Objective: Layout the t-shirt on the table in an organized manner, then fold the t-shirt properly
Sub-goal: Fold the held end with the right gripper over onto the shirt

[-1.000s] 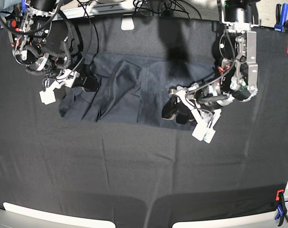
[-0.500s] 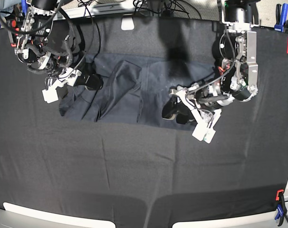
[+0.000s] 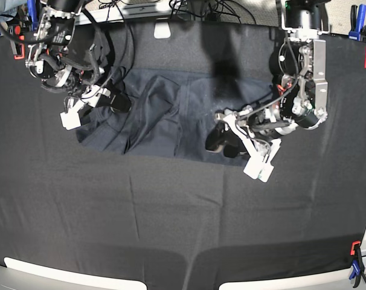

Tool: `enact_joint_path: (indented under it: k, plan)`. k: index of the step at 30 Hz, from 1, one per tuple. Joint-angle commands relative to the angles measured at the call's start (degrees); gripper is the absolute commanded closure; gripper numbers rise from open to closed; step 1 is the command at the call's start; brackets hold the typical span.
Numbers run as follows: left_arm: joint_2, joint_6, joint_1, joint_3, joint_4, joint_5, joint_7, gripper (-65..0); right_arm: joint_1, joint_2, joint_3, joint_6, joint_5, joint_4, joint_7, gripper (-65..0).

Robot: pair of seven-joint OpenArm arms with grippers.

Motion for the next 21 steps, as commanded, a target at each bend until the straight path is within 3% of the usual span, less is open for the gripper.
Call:
enact_joint_path:
  k: [1, 11, 13, 19, 21]
  plan:
    - [0.0, -0.2, -1.0, -0.1, 1.0, -1.1, -0.9, -29.2, 0.7, 1.6, 0.2, 1.2, 1.4, 0.7, 0.3, 0.0]
    - [0.0, -0.2, -0.1, -0.1, 1.0, -1.6, -0.9, -29.2, 6.3, 12.1, 0.2, 1.2, -1.9, 0.7, 0.0, 0.0]
    - [0.0, -0.2, 1.0, -0.1, 1.0, -2.5, -0.9, -29.2, 8.5, 14.3, 0.2, 0.0, -3.9, 0.7, 0.0, 0.0]
    - [0.0, -0.2, 4.6, -0.1, 1.0, -5.7, -1.0, -29.2, 15.5, 17.2, 0.2, -4.4, -24.1, 0.7, 0.0, 0.0]
    - [0.0, -0.2, 5.6, -0.1, 1.0, -6.4, -1.0, -29.2, 16.5, 17.0, 0.2, -4.4, -25.8, 0.8, 0.0, 0.0]
